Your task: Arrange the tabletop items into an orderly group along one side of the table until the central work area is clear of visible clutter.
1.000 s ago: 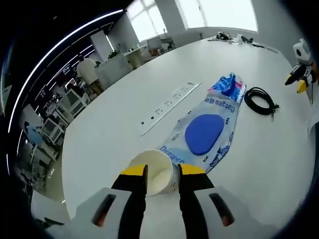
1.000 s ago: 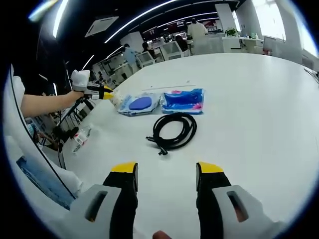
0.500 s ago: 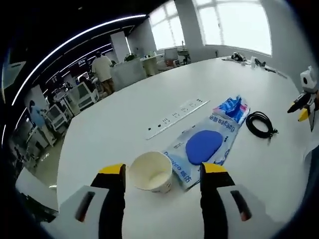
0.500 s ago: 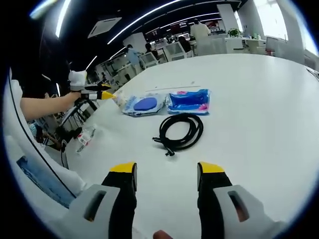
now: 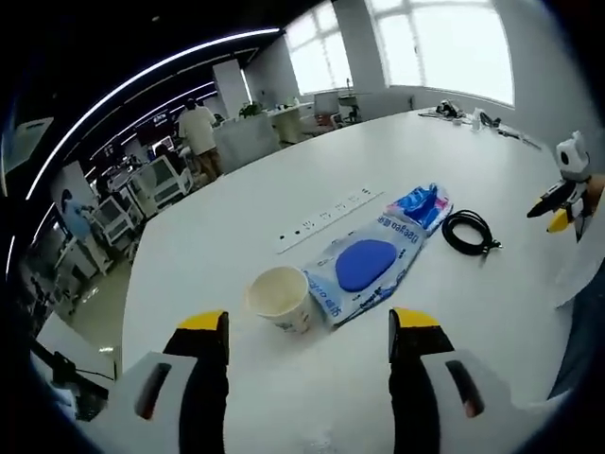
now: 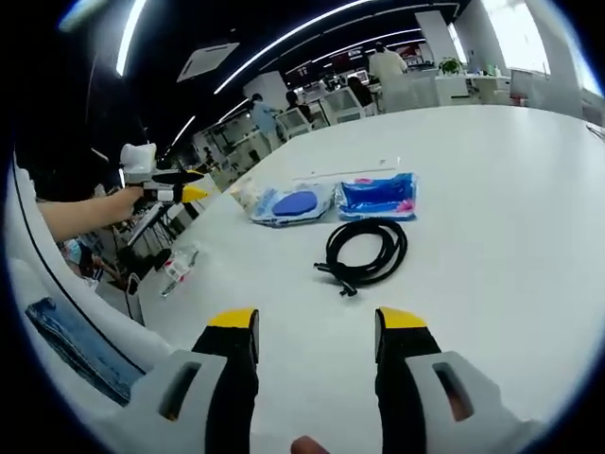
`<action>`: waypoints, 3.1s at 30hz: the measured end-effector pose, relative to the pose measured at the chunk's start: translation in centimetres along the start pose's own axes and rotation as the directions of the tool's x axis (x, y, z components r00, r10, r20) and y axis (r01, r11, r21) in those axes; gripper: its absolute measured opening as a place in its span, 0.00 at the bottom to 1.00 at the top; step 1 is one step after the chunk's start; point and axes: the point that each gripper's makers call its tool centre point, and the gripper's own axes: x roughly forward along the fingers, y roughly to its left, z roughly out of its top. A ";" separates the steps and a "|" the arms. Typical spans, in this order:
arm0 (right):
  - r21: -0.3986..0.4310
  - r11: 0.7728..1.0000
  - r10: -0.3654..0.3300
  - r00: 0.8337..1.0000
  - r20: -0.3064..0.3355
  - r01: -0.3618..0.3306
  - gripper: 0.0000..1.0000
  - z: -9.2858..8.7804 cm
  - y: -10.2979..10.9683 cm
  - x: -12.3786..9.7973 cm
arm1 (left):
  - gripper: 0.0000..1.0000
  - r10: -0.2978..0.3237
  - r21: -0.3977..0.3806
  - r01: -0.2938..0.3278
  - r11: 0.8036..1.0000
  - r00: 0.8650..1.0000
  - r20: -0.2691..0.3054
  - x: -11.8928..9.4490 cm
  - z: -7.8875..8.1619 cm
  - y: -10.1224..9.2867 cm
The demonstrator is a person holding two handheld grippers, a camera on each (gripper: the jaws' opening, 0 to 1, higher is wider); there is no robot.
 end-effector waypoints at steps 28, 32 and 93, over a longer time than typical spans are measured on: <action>0.028 0.999 0.026 0.999 -0.022 -0.025 0.47 -2.5 0.7 -1.5 | 0.79 0.134 -0.229 -0.141 0.963 0.990 -0.047 -8.5 -7.8 -0.8; 0.045 0.999 0.000 1.000 -0.022 0.001 0.47 -2.9 -0.2 -2.2 | 0.79 0.139 -0.242 -0.146 0.959 0.989 -0.047 -8.3 -7.8 -0.9; 0.083 0.993 -0.074 0.996 -0.057 0.079 0.46 -3.3 -2.2 -3.8 | 0.49 -0.048 -0.406 -0.123 0.906 0.921 -0.386 -1.9 -15.3 -0.6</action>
